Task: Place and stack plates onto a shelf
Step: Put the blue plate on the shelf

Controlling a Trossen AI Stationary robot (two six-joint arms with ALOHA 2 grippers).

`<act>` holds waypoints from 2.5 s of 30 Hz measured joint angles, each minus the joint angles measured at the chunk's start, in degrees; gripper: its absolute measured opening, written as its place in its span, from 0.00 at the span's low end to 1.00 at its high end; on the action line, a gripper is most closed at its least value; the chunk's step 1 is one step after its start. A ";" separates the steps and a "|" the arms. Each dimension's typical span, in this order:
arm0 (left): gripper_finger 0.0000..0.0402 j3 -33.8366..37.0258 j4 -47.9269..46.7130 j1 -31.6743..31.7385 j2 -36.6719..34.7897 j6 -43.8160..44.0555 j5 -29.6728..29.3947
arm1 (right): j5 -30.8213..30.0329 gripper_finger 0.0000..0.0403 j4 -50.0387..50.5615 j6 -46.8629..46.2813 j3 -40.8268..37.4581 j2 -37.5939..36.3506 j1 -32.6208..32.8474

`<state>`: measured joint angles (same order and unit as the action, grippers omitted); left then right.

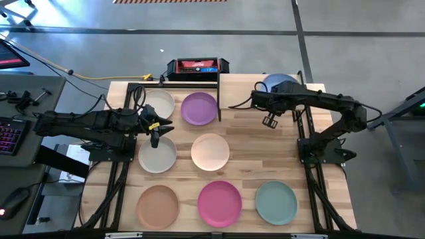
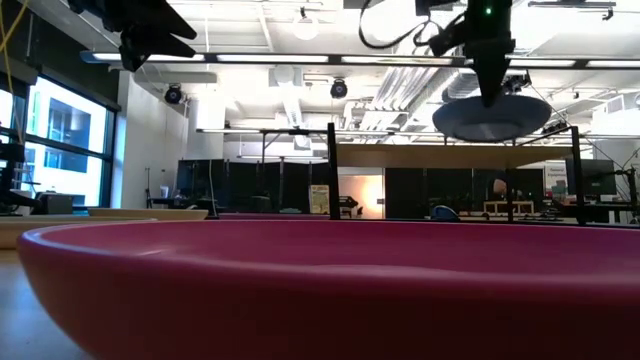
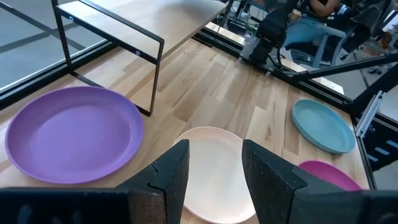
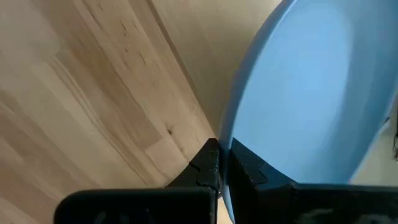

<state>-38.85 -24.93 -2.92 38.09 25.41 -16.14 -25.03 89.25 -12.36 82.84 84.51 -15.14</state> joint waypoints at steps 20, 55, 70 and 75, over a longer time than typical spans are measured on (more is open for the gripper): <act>0.34 0.00 -0.04 0.00 0.00 -0.07 -0.11 | 2.26 0.00 -4.21 2.19 -2.09 0.02 -5.37; 0.34 -0.04 -0.07 0.00 0.00 -0.01 -0.14 | 5.28 0.17 -6.08 2.22 -2.09 0.04 -9.23; 0.34 -0.04 -0.07 0.00 0.00 0.00 -0.13 | 7.70 0.17 -5.03 2.08 -0.04 0.09 -10.51; 0.34 -0.04 -0.07 -0.02 0.00 -0.02 -0.11 | 7.71 0.17 -4.94 1.91 2.27 0.09 -10.22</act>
<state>-38.89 -24.99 -2.94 38.09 25.39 -16.25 -17.31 84.31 -10.45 85.11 84.60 -25.36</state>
